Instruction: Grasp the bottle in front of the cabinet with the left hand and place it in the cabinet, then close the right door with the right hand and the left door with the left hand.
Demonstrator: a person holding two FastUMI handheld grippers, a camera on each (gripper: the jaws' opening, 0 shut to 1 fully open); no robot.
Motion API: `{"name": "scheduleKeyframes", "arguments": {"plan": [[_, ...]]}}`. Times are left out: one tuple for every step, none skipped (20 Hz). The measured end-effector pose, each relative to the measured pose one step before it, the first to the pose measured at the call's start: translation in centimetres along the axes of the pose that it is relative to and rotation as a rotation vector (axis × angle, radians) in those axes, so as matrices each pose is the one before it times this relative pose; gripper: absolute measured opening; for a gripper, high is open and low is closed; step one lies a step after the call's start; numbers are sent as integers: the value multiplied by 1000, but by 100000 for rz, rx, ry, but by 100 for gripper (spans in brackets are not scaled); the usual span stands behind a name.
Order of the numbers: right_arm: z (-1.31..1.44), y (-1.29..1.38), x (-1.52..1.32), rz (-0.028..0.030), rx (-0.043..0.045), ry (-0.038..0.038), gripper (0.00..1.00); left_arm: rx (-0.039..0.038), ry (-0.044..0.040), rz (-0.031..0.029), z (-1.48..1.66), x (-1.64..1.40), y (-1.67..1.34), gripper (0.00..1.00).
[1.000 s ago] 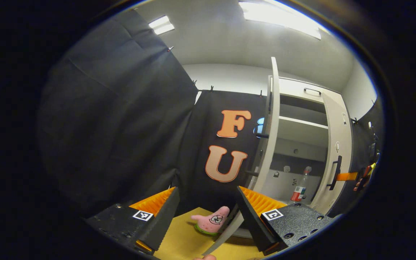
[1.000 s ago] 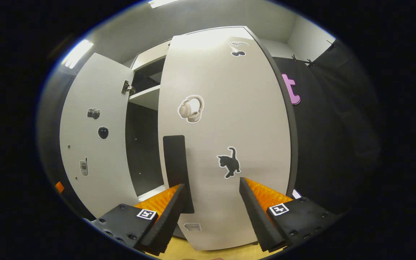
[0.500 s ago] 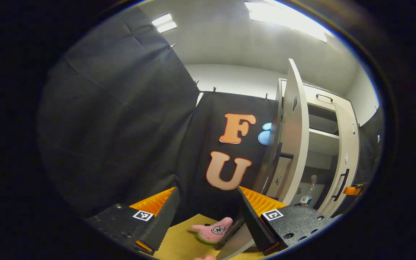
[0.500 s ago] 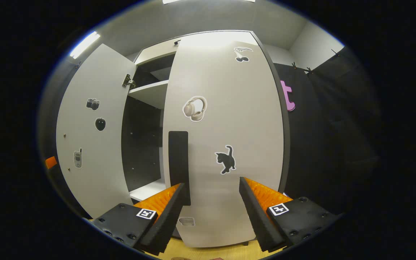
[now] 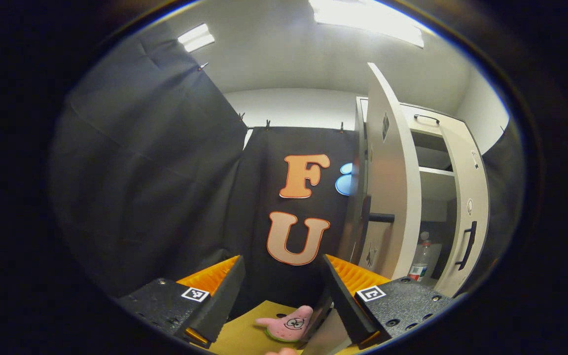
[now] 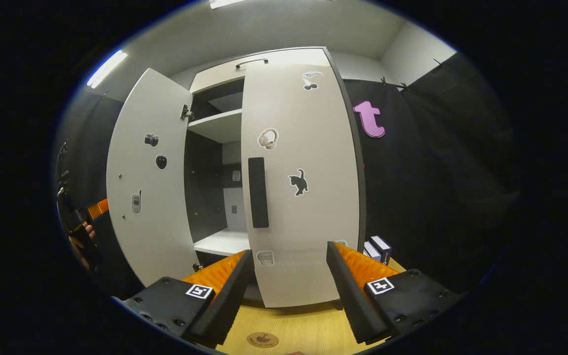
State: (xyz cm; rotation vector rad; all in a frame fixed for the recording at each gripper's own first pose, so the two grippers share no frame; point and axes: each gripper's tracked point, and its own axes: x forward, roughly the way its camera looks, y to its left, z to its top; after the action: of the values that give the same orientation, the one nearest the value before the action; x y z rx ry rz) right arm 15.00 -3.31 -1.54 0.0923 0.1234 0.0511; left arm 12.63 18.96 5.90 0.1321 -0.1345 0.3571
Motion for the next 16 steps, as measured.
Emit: {"name": "scheduleKeyframes", "arguments": {"plan": [[-435,-561,-610,-715,1981,772,97,544,-143,-1833,156,20,-293,93],[-265,-846,-625,-1066,1185,271,97,147,392,-1434,41,-154,-292,93],[-192,-842,-492,-961,360,160,98,-108,227,-1145,40,-151,-245,92],[-227,-633,-386,-255,27,430,98,-486,96,-661,-52,-189,-567,92],[-170,-653,-374,-662,-39,139,98,-596,539,-823,-71,-168,-994,92],[11,-725,-347,-1060,2,-288,98,-515,552,-1213,7,-215,-874,92],[70,-540,-327,-655,37,-385,98,-220,931,-1666,-212,-332,-995,92],[144,-489,-418,-658,-228,-457,98,-266,347,-2032,-109,-196,-1139,92],[164,-582,-211,-1249,-517,-668,98,-438,934,-2402,-222,-132,-1060,92],[315,-559,-244,-1199,-468,-980,98,-1097,1034,-1928,-362,-103,-1156,92],[309,-381,-94,-796,-127,-1039,98,-1495,436,-1569,-220,-95,-1050,92],[279,-303,-241,-161,21,-601,98,-1271,-39,-1344,-193,35,-1147,92],[151,-293,-253,57,-194,-340,98,-881,417,-1090,-282,48,-1072,89],[178,-521,-229,-461,-639,-390,98,-358,283,-1035,-195,105,-1019,92],[142,-629,-240,-938,-869,-250,98,-61,-5,-847,-252,238,-896,89],[72,-557,-220,-1041,-654,-113,98,518,-61,-1217,-83,317,-849,92]]}}
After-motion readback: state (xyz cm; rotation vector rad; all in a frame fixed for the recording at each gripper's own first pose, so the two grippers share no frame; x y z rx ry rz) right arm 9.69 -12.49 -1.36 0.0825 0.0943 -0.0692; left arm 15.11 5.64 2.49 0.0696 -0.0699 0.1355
